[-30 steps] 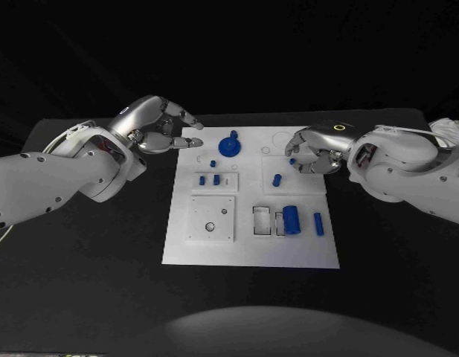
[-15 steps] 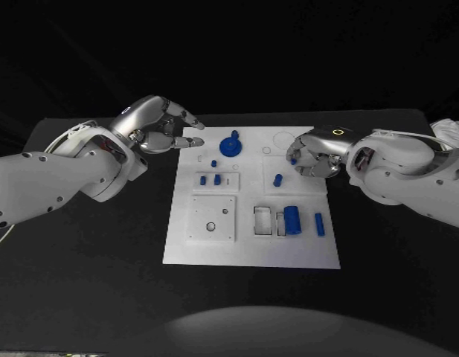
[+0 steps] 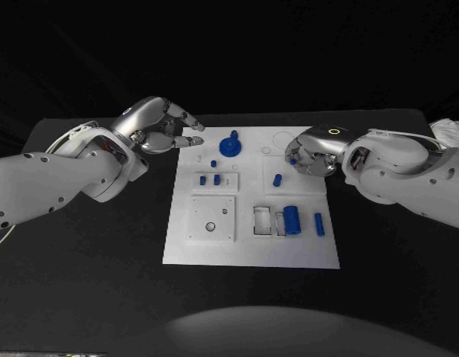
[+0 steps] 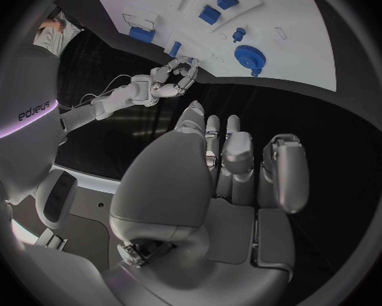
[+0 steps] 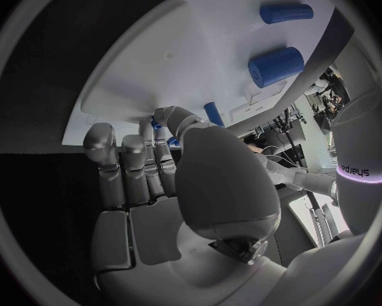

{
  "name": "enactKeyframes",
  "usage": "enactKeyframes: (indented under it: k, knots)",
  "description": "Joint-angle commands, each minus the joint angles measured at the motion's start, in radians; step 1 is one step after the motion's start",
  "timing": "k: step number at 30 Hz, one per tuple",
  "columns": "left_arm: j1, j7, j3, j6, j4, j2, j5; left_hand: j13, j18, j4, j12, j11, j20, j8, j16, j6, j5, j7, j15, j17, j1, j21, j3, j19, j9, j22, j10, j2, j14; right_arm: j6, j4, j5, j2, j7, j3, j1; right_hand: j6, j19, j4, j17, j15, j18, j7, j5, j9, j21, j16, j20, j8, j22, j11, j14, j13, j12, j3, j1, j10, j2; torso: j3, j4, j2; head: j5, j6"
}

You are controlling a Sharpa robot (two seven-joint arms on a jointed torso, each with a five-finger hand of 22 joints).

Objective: Assemble the parts on the task board

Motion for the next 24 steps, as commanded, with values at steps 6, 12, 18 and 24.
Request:
enactKeyframes:
  k: [6, 12, 18, 24]
  knots:
    - [0.000, -0.020, 0.000, 0.006, 0.001, 0.003, -0.018, -0.004, -0.005, 0.001, 0.006, -0.004, -0.002, -0.003, -0.003, 0.012, -0.012, 0.004, -0.006, -0.003, 0.020, 0.004, 0.014, 0.023, -0.002, 0.208, 0.012, 0.002, 0.002, -0.015, -0.008, -0.009, 0.005, 0.010, -0.001, -0.006, 0.024, -0.006, -0.025, -0.025, -0.004, -0.003, 0.005, -0.019, 0.024, 0.001, -0.012, -0.004, 0.016, 0.104, -0.005, -0.008, -0.018, -0.010, 0.011, 0.001, 0.054, 0.014, 0.0001, -0.0005, 0.000, 0.002, 0.000]
    - [-0.001, -0.026, 0.000, 0.003, 0.001, 0.003, -0.021, -0.005, -0.005, 0.001, 0.006, -0.004, -0.003, -0.003, -0.004, 0.014, -0.015, 0.005, -0.006, -0.004, 0.024, 0.004, 0.018, 0.023, -0.002, 0.208, 0.016, 0.004, 0.002, -0.034, -0.010, -0.009, 0.008, 0.013, -0.001, -0.007, 0.037, -0.011, -0.038, -0.046, -0.009, -0.001, 0.003, -0.025, 0.036, 0.000, -0.021, -0.008, 0.023, 0.103, -0.012, -0.017, -0.025, -0.014, 0.017, 0.005, 0.081, 0.021, 0.0004, -0.0005, 0.000, 0.002, 0.000]
    - [-0.001, -0.035, -0.001, 0.004, 0.000, 0.004, -0.022, -0.009, -0.005, 0.001, 0.006, -0.007, -0.003, -0.002, -0.004, 0.020, -0.017, 0.016, -0.006, -0.006, 0.029, 0.003, 0.027, 0.023, -0.003, 0.208, 0.023, 0.013, 0.002, -0.053, -0.013, -0.008, 0.009, 0.013, -0.001, -0.007, 0.041, -0.023, -0.046, -0.079, -0.013, 0.002, 0.004, -0.026, 0.041, -0.008, -0.038, -0.012, 0.023, 0.100, -0.016, -0.036, -0.029, -0.018, 0.022, 0.009, 0.093, 0.026, -0.0001, -0.0004, 0.000, 0.005, 0.000]
    - [-0.002, -0.040, -0.002, 0.004, 0.002, 0.002, -0.022, -0.010, -0.005, 0.001, 0.005, -0.008, -0.004, -0.002, -0.006, 0.023, -0.016, 0.018, -0.006, -0.009, 0.031, 0.002, 0.030, 0.023, -0.003, 0.208, 0.024, 0.016, 0.002, -0.081, -0.009, 0.002, 0.002, 0.020, -0.001, -0.007, 0.051, -0.015, -0.048, -0.075, -0.017, 0.000, 0.004, -0.029, 0.045, 0.001, -0.039, -0.015, 0.026, 0.102, -0.020, -0.023, -0.034, -0.021, 0.021, 0.005, 0.105, 0.028, 0.0004, -0.0004, -0.001, 0.011, 0.000]
